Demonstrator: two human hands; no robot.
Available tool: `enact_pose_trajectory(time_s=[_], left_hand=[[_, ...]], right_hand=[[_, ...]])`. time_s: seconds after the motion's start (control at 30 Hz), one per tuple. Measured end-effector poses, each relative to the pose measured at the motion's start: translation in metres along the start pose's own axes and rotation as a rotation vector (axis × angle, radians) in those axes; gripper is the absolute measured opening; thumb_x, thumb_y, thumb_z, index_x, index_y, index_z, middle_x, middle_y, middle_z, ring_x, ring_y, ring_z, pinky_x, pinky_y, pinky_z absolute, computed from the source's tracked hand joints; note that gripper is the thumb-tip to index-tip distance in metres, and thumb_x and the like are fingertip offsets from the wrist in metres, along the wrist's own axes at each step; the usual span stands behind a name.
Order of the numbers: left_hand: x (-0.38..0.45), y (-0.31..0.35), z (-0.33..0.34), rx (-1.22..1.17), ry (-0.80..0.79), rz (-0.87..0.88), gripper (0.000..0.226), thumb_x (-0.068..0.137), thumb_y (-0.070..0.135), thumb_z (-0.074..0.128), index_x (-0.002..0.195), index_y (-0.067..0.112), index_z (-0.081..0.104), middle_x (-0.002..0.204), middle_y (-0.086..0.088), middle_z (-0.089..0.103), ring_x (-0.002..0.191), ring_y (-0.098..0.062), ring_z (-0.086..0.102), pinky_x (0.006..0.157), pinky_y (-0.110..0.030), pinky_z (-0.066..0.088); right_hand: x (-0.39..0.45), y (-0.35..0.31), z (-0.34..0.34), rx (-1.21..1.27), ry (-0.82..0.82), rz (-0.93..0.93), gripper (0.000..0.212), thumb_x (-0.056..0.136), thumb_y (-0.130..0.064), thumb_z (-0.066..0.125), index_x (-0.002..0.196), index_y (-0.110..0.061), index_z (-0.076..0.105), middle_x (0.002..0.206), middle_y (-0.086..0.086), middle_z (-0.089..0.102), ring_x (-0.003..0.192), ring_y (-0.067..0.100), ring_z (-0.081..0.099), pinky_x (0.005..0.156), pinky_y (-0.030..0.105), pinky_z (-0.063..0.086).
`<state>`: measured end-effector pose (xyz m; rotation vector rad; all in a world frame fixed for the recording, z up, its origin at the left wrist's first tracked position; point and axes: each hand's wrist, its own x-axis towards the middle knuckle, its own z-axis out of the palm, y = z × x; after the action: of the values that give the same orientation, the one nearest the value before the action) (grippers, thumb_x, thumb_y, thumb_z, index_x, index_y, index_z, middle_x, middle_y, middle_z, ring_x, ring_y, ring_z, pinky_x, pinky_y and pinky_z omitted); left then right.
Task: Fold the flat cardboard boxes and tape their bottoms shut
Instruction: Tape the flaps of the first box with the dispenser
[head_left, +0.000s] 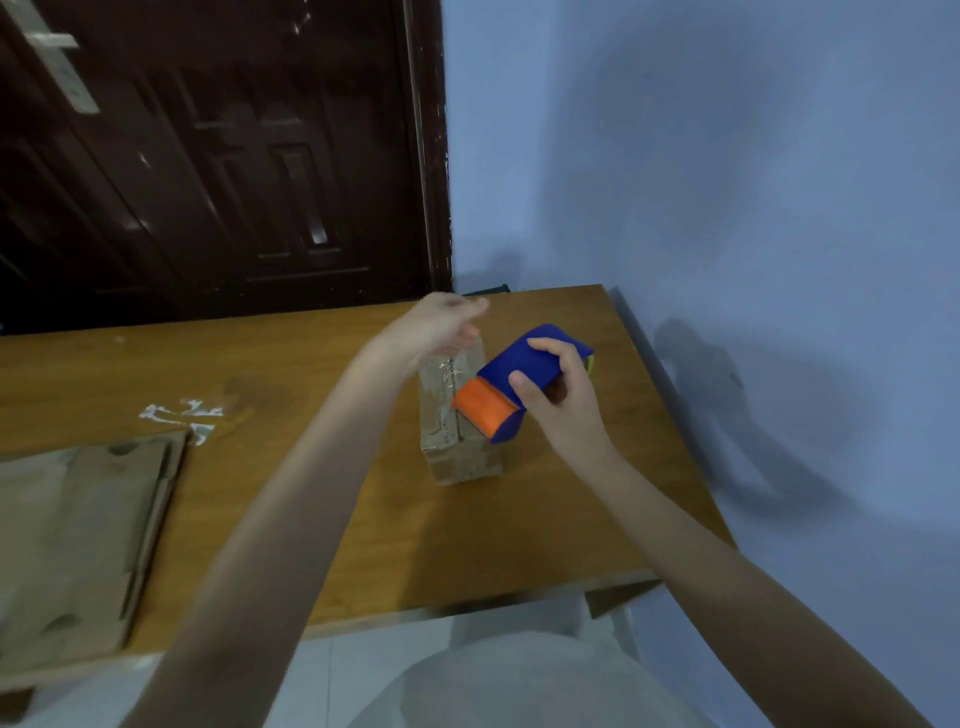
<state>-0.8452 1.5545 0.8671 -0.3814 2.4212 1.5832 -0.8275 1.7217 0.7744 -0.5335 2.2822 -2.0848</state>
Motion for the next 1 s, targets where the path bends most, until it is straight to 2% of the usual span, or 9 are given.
enact_pose_trajectory(time_s=[0.07,0.13,0.2,0.27,0.47,0.6,0.73,0.87,1.0], left_hand=[[-0.001,-0.030,-0.001,-0.103,0.049,-0.069,0.040,0.097,0.041,0.043,0.120,0.012,0.057,0.105,-0.005,0.065,0.085,-0.012,0.062,0.075,-0.025,0.051],[-0.011,-0.063,0.009,-0.183,-0.005,-0.168,0.044,0.096,0.048,0.042,0.115,0.012,0.058,0.100,-0.006,0.067,0.087,-0.015,0.064,0.074,-0.028,0.052],[-0.021,-0.082,0.024,-0.349,-0.077,-0.265,0.050,0.092,0.055,0.043,0.113,0.012,0.058,0.099,-0.008,0.068,0.092,-0.021,0.066,0.080,-0.034,0.052],[-0.028,-0.088,0.038,-0.495,-0.094,-0.297,0.049,0.092,0.056,0.043,0.109,0.013,0.059,0.101,-0.010,0.069,0.094,-0.022,0.067,0.077,-0.033,0.052],[-0.033,-0.095,0.065,-0.766,0.124,-0.289,0.040,0.093,0.049,0.050,0.107,0.014,0.062,0.103,-0.008,0.069,0.096,-0.022,0.065,0.077,-0.031,0.051],[-0.038,-0.098,0.071,-0.808,0.258,-0.250,0.025,0.093,0.044,0.053,0.091,0.022,0.065,0.093,-0.002,0.070,0.090,-0.019,0.065,0.078,-0.030,0.051],[-0.044,-0.098,0.073,-0.862,0.317,-0.252,0.026,0.093,0.044,0.052,0.091,0.021,0.065,0.092,0.000,0.069,0.088,-0.016,0.063,0.077,-0.029,0.050],[-0.047,-0.101,0.074,-0.855,0.372,-0.271,0.024,0.096,0.035,0.052,0.084,0.017,0.063,0.081,-0.003,0.066,0.069,-0.014,0.061,0.062,-0.025,0.048],[-0.050,-0.104,0.072,-0.835,0.400,-0.306,0.025,0.097,0.032,0.048,0.089,0.013,0.062,0.082,-0.006,0.067,0.067,-0.015,0.062,0.057,-0.026,0.046]], right_hand=[[0.001,0.003,0.001,0.001,0.063,0.009,0.041,0.085,-0.032,0.066,0.120,-0.023,0.046,0.114,-0.010,0.051,0.096,-0.001,0.058,0.077,0.022,0.052],[0.002,0.006,0.002,-0.013,0.122,0.016,0.041,0.087,-0.028,0.066,0.121,-0.023,0.044,0.112,-0.013,0.051,0.094,-0.003,0.057,0.078,0.023,0.052],[0.003,0.008,0.004,-0.037,0.156,0.014,0.040,0.089,-0.023,0.065,0.122,-0.022,0.043,0.109,-0.014,0.050,0.093,-0.006,0.056,0.079,0.023,0.052],[0.003,0.010,0.006,-0.052,0.167,-0.001,0.039,0.090,-0.019,0.063,0.122,-0.019,0.042,0.108,-0.015,0.049,0.092,-0.008,0.056,0.079,0.021,0.052],[-0.002,0.016,0.017,-0.050,0.184,-0.020,0.042,0.091,-0.019,0.062,0.126,-0.018,0.040,0.109,-0.014,0.049,0.090,-0.006,0.056,0.077,0.018,0.051],[-0.005,0.019,0.026,-0.017,0.230,-0.018,0.044,0.090,-0.019,0.062,0.128,-0.017,0.039,0.107,-0.015,0.049,0.088,-0.007,0.055,0.076,0.017,0.050],[-0.011,0.023,0.034,0.029,0.269,0.003,0.043,0.091,-0.018,0.062,0.127,-0.018,0.039,0.112,-0.014,0.046,0.091,-0.008,0.054,0.075,0.015,0.049],[-0.018,0.026,0.043,0.054,0.344,0.012,0.041,0.090,-0.013,0.062,0.126,-0.006,0.041,0.109,-0.012,0.046,0.088,-0.010,0.054,0.071,0.012,0.048],[-0.024,0.028,0.048,0.053,0.339,0.008,0.039,0.090,-0.010,0.062,0.123,-0.005,0.041,0.106,-0.011,0.047,0.084,-0.009,0.054,0.070,0.013,0.048]])
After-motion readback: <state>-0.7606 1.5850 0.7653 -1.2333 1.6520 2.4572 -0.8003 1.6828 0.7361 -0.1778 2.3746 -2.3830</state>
